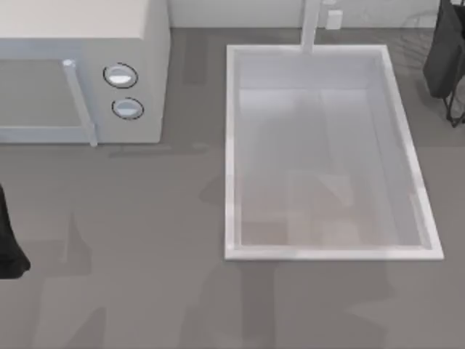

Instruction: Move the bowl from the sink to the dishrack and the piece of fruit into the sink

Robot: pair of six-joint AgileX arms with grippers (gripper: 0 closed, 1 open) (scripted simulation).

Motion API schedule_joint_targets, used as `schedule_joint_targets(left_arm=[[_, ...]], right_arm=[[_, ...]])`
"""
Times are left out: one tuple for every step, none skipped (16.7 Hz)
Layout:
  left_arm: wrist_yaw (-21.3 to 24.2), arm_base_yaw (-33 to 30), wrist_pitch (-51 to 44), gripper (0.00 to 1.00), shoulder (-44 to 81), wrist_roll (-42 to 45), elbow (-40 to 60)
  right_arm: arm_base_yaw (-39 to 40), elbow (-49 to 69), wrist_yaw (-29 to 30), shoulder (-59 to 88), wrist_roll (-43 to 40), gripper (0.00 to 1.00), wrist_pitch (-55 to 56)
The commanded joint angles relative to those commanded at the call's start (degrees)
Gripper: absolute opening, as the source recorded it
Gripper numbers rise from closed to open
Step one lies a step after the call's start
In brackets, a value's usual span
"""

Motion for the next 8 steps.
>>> schedule_joint_targets(left_arm=[[0.0, 0.0, 0.0, 1.0, 0.0, 0.0, 0.0], [0.0, 0.0, 0.0, 1.0, 0.0, 0.0, 0.0], [0.0, 0.0, 0.0, 1.0, 0.0, 0.0, 0.0], [0.0, 0.0, 0.0, 1.0, 0.0, 0.0, 0.0], [0.0, 0.0, 0.0, 1.0, 0.0, 0.0, 0.0], [0.0, 0.0, 0.0, 1.0, 0.0, 0.0, 0.0], [0.0, 0.0, 0.0, 1.0, 0.0, 0.0, 0.0], [0.0, 0.0, 0.0, 1.0, 0.0, 0.0, 0.0]], right_arm=[[0.45, -1.57, 0.56, 2.22, -0.01, 0.0, 4.07], [0.95, -3.18, 1.11, 4.35, -0.04, 0.0, 8.15], [1.48, -4.8, 1.65, 6.36, -0.09, 0.0, 12.11], [2.01, -6.39, 2.17, 8.22, -0.15, 0.0, 15.85], [2.52, -7.89, 2.67, 9.9, -0.21, 0.0, 19.19], [2.99, -9.27, 3.12, 11.37, -0.27, 0.0, 22.07], [3.39, -10.42, 3.49, 12.55, -0.32, 0.0, 24.29], [3.72, -11.33, 3.78, 13.47, -0.37, 0.0, 25.95]])
